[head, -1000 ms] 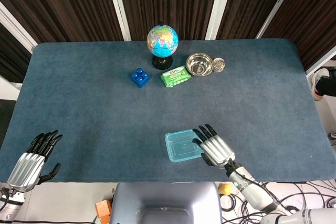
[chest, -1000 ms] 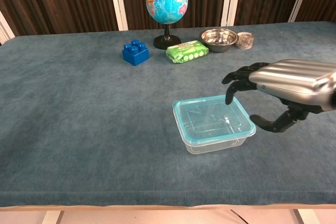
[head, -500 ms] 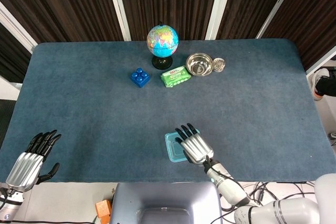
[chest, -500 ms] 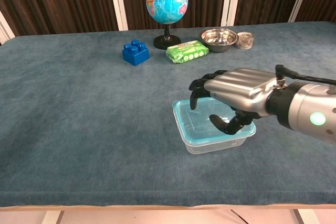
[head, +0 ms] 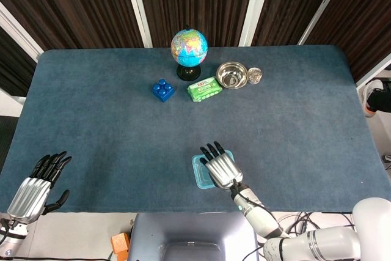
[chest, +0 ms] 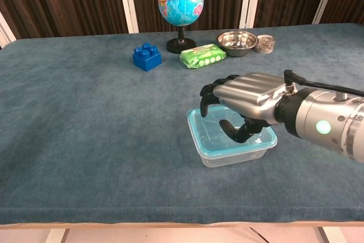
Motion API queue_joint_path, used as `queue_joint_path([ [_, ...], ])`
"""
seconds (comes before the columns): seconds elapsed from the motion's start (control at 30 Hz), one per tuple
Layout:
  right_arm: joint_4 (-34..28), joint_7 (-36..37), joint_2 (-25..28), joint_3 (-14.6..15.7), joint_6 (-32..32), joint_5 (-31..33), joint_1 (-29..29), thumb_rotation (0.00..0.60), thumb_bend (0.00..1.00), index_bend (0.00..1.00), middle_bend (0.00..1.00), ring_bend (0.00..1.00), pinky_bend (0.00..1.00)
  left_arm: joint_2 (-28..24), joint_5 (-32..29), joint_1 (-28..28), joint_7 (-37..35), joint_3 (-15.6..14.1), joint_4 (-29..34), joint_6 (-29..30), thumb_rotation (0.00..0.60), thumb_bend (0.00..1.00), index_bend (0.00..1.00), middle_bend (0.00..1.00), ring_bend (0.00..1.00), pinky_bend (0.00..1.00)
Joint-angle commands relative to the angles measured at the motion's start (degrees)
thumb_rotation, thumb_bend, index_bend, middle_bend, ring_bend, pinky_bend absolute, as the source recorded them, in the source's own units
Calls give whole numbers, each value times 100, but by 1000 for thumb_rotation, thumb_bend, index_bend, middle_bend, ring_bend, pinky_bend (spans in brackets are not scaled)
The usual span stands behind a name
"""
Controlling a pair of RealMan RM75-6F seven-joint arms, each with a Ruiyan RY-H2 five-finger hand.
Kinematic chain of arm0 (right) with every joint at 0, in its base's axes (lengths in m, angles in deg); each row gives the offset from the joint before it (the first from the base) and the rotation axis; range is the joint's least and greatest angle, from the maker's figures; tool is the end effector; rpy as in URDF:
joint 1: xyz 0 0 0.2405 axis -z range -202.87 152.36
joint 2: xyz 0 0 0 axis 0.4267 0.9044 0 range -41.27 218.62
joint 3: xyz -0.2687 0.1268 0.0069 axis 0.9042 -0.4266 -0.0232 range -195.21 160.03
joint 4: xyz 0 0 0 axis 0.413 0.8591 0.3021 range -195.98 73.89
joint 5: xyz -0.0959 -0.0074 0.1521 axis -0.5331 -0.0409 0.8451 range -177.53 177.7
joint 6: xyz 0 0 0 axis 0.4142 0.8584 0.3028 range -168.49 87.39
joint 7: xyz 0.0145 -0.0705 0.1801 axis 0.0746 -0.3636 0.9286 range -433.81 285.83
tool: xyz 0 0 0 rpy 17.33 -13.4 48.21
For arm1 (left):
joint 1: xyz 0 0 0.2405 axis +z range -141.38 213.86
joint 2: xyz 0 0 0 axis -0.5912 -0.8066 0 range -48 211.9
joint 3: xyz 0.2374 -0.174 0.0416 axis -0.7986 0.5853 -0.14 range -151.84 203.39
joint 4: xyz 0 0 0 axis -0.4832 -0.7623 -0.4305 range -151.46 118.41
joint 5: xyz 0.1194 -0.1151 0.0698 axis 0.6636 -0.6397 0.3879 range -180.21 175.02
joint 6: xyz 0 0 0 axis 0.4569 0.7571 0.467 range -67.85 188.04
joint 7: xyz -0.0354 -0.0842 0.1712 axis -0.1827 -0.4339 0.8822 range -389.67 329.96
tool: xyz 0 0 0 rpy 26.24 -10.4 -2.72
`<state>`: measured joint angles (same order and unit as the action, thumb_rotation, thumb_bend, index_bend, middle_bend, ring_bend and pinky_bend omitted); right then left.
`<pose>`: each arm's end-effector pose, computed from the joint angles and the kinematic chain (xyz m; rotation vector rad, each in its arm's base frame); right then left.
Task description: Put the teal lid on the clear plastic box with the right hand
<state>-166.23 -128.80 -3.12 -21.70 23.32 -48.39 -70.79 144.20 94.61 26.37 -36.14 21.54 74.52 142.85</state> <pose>-0.1240 -0.3412 -0.0462 2.0928 -0.7610 0.6701 -0.3045 0.2310 0.1735 -1.6773 -0.9382 -0.9811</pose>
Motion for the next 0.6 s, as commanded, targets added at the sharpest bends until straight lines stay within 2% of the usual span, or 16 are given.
queue_joint_path([
  [0.03, 54, -6, -39, 29, -3, 35, -33, 600, 628, 287, 53, 0, 0, -3, -2, 2, -5, 1, 0, 3, 600, 389, 0, 1, 0, 0],
  [0.6, 144, 109, -3, 263, 42, 15, -46, 600, 628, 312, 53, 0, 0, -7, 6, 7, -22, 2, -6, 21, 600, 389, 0, 1, 0, 0],
])
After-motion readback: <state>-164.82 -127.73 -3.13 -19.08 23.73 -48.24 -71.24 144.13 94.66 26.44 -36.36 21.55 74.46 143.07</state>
